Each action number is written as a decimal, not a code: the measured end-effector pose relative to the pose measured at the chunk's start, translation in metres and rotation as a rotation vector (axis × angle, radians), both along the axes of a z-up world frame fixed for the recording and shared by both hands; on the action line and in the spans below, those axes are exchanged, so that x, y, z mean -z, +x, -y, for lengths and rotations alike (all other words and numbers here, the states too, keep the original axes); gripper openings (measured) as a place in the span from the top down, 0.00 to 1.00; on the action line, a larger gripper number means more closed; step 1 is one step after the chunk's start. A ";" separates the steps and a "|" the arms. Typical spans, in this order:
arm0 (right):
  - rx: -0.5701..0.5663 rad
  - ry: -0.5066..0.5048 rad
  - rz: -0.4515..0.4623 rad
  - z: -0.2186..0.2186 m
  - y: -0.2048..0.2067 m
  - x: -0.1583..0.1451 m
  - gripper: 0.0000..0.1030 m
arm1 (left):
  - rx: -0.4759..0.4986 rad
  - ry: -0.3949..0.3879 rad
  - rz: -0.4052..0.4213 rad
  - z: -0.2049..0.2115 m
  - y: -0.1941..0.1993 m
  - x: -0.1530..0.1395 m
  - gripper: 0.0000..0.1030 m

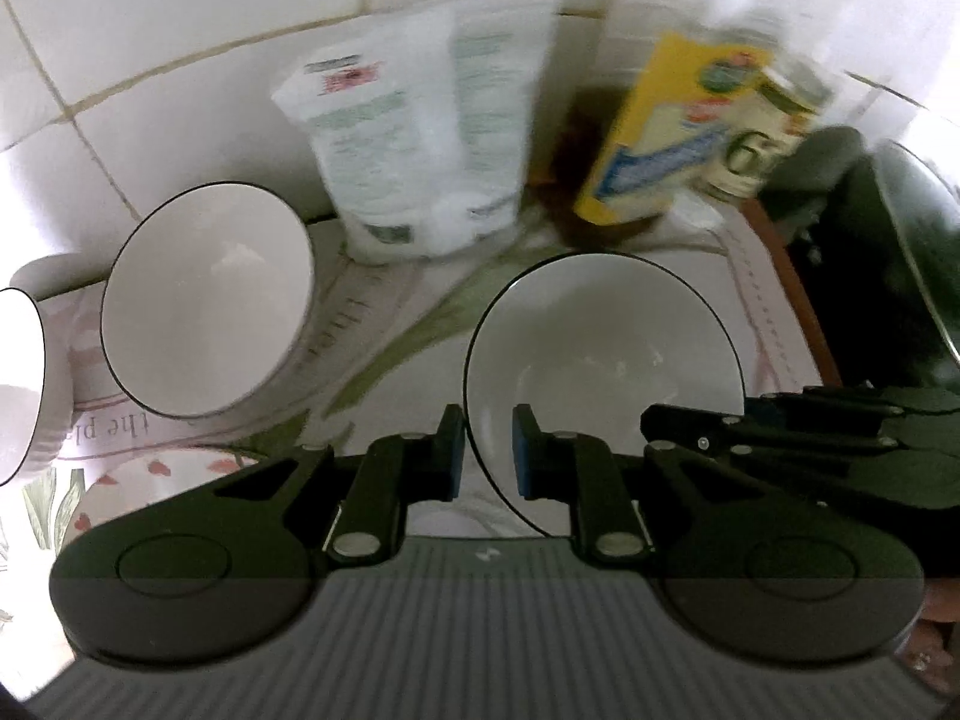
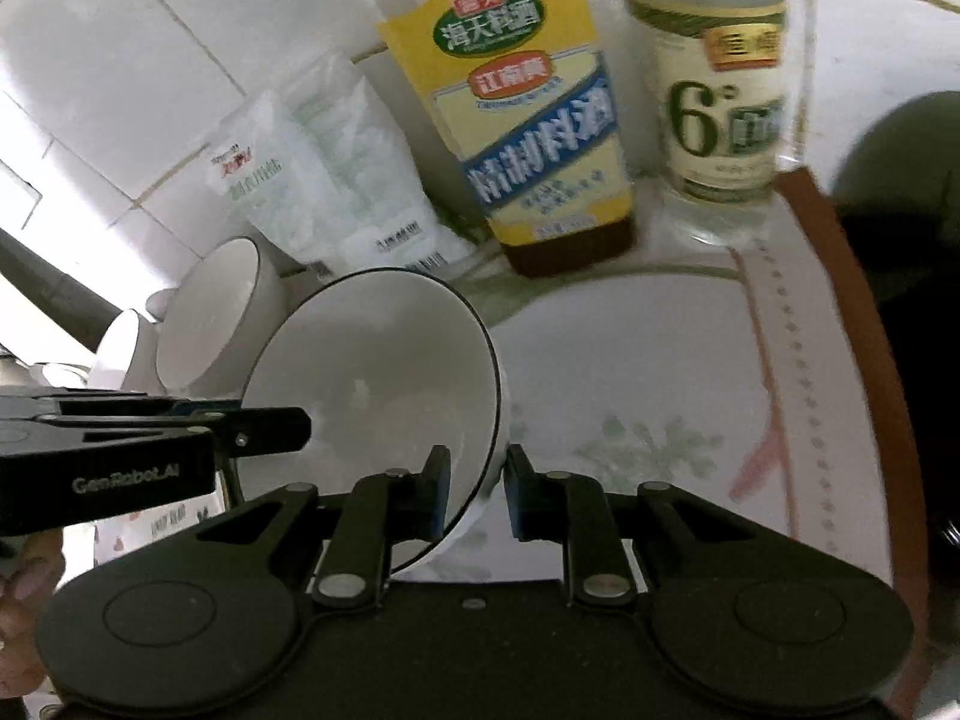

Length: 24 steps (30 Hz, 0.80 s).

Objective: Organize plates and bowls
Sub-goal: 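Lift the white bowl with the right tool and set it on the cloth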

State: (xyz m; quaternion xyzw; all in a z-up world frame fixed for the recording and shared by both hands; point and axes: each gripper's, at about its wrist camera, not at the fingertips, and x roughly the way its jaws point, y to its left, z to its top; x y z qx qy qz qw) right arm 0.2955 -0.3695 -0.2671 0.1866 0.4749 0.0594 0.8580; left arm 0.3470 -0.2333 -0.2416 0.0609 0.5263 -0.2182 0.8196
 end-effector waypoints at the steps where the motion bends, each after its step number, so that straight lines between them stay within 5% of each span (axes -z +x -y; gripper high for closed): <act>1: 0.003 -0.020 -0.009 -0.002 -0.005 -0.003 0.79 | 0.012 0.002 -0.002 0.002 -0.006 -0.002 0.85; 13: 0.054 -0.062 -0.016 0.000 -0.070 -0.018 0.79 | 0.098 0.032 -0.031 0.012 -0.068 -0.005 0.85; 24: 0.060 -0.066 -0.013 0.000 -0.075 0.015 0.81 | 0.101 0.072 -0.048 0.014 -0.085 0.031 0.88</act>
